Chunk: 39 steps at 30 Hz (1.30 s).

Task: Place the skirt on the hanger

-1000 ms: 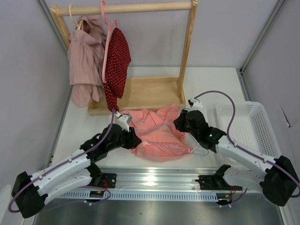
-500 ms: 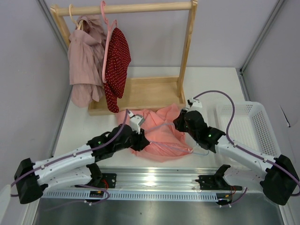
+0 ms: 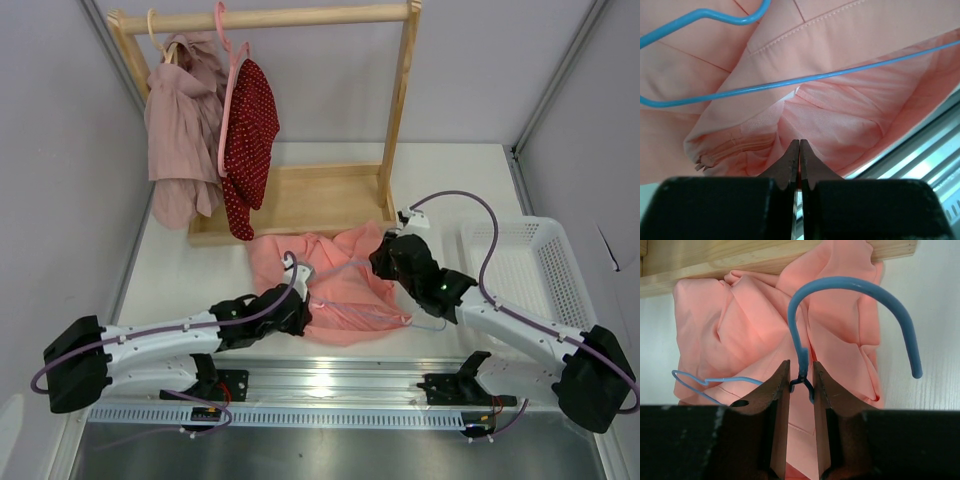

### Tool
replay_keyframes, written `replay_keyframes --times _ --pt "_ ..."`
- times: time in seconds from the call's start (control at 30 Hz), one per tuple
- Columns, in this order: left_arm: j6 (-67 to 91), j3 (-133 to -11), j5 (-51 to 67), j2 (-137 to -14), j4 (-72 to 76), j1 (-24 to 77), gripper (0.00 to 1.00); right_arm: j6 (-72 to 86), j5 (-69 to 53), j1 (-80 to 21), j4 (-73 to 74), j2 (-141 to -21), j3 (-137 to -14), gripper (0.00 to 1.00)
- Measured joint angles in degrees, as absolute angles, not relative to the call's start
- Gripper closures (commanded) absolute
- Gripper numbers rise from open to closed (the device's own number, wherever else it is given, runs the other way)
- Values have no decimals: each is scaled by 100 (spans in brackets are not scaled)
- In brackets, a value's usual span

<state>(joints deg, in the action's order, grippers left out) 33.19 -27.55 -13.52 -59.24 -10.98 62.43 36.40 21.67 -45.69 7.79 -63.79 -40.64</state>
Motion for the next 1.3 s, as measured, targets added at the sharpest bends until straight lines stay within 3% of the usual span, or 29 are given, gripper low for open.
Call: replay_keyframes --times 0.17,0.4,0.7,0.87,1.3 --pt "3417 -2563 -1538 -5968 -972 6313 98 3586 2206 -4528 672 -6567 -4160 100" --pt "3352 -2357 -1813 -5776 -711 6624 76 3553 2209 -4495 517 -6694 -4261 100" --pt "2904 -2729 -2108 -6182 -388 6748 74 3557 2226 -4528 491 -6694 -4272 100" --pt "2740 -3074 -2329 -6862 -266 6772 66 3557 2257 -4530 491 -6698 -4300 100" --pt "2681 -3315 -2971 -7577 -121 6831 60 3557 2305 -4530 489 -6722 -4377 100"
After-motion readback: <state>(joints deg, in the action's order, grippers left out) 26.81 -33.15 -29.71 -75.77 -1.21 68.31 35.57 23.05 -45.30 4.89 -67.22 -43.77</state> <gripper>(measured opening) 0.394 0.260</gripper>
